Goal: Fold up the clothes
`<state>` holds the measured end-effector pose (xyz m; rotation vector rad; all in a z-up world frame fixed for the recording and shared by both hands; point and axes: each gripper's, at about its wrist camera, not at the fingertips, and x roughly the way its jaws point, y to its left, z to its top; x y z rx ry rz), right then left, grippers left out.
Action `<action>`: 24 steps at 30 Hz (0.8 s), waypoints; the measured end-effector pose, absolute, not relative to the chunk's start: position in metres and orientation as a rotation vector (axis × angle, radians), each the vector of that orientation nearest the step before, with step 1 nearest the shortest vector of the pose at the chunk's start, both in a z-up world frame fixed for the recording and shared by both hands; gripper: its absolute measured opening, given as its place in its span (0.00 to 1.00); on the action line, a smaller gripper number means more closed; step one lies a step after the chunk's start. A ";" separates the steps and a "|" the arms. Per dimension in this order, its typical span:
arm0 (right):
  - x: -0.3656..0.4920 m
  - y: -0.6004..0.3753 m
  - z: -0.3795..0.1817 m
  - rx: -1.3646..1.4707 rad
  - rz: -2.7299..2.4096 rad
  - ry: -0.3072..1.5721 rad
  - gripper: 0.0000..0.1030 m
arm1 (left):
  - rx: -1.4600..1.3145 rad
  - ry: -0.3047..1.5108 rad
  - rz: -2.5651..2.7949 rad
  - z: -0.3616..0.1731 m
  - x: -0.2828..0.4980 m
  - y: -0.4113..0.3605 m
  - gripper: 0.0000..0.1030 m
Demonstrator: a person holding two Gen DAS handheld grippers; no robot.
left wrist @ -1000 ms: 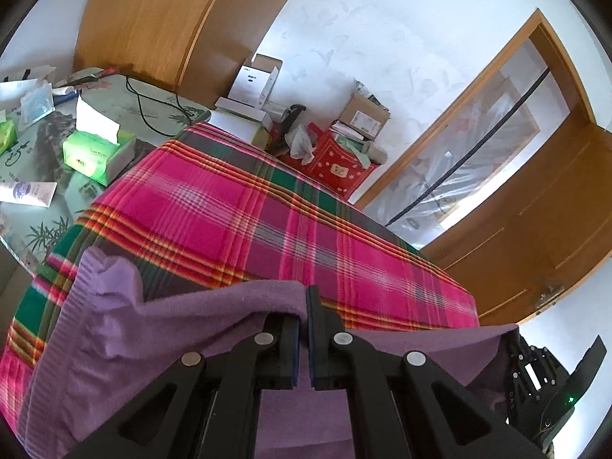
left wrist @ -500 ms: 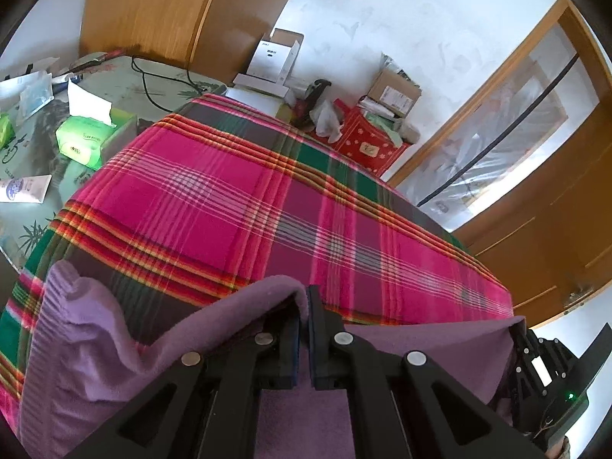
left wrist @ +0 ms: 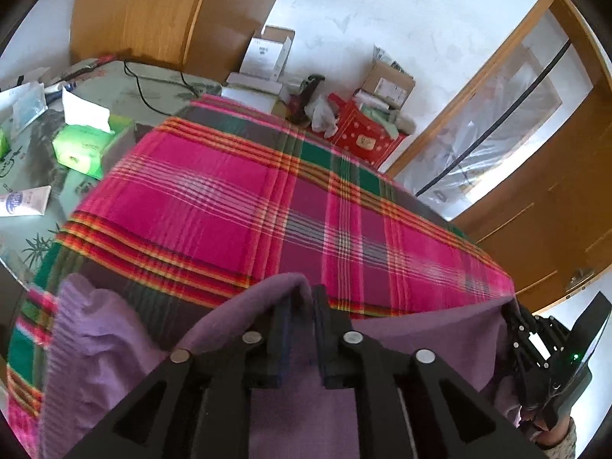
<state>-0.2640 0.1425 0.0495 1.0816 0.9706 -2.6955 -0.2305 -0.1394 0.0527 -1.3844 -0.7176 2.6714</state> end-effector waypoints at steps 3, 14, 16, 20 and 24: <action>-0.252 0.152 0.064 1.073 -2.722 0.850 0.13 | -1.349 -0.673 2.658 0.067 -0.212 -0.144 0.23; -0.170 0.192 0.117 1.006 -2.774 0.421 0.21 | -1.343 -0.709 2.687 0.096 -0.091 -0.201 0.27; -0.142 0.195 0.121 0.989 -2.754 0.382 0.24 | -1.353 -0.736 2.697 0.094 -0.066 -0.211 0.29; -0.087 0.203 0.129 0.957 -2.710 0.306 0.26 | -1.372 -0.790 2.717 0.090 -0.016 -0.230 0.30; -0.038 0.214 0.134 0.942 -2.669 0.238 0.26 | -1.405 -0.824 2.734 0.085 0.029 -0.244 0.31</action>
